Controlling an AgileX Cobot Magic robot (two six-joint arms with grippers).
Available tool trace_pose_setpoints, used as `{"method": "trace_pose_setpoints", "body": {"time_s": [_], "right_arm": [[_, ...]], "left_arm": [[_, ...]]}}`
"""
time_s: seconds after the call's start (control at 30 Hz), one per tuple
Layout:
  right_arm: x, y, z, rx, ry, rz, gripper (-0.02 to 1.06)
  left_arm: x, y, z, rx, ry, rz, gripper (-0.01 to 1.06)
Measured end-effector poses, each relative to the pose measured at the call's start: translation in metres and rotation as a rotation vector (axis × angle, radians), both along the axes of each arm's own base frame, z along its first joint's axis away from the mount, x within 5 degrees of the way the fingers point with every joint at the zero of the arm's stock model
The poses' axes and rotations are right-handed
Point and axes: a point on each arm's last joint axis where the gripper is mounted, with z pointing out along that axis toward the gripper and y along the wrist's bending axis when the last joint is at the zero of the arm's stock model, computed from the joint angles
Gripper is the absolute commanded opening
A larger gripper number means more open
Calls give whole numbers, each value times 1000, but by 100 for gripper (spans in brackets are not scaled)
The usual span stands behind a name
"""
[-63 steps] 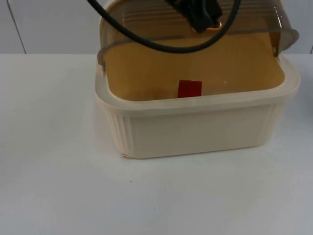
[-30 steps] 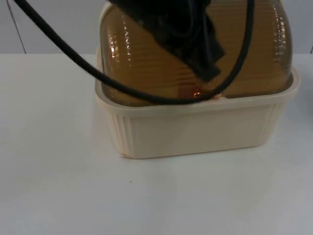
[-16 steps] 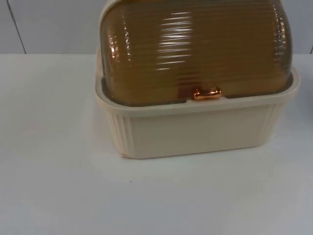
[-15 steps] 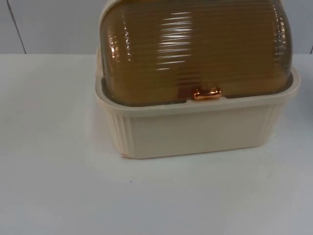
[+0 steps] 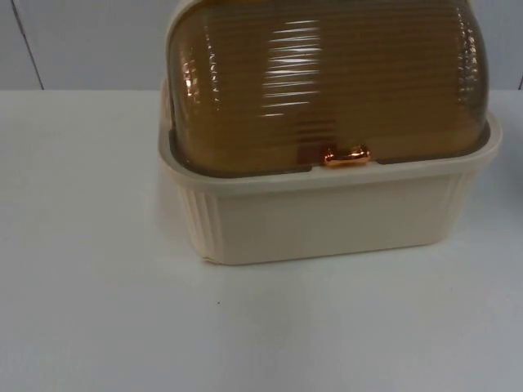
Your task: Open the box lid with the left hand, place the block into the box with the right hand, then close the box lid with the left hand.
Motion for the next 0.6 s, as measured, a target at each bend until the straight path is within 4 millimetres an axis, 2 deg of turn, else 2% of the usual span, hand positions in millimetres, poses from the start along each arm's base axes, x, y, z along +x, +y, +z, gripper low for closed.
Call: {"method": "trace_pose_setpoints", "body": {"time_s": [0.2, 0.33, 0.6], "right_arm": [[0, 0, 0, 0, 0, 0, 105], [0, 0, 0, 0, 2, 0, 105], [-1, 0, -1, 0, 17, 1, 105]], "left_arm": [[1, -6, -12, -37, 108, -61, 0], [8, -11, -28, -75, 214, -84, 0], [9, -7, -30, -70, 226, -35, 0]]}}
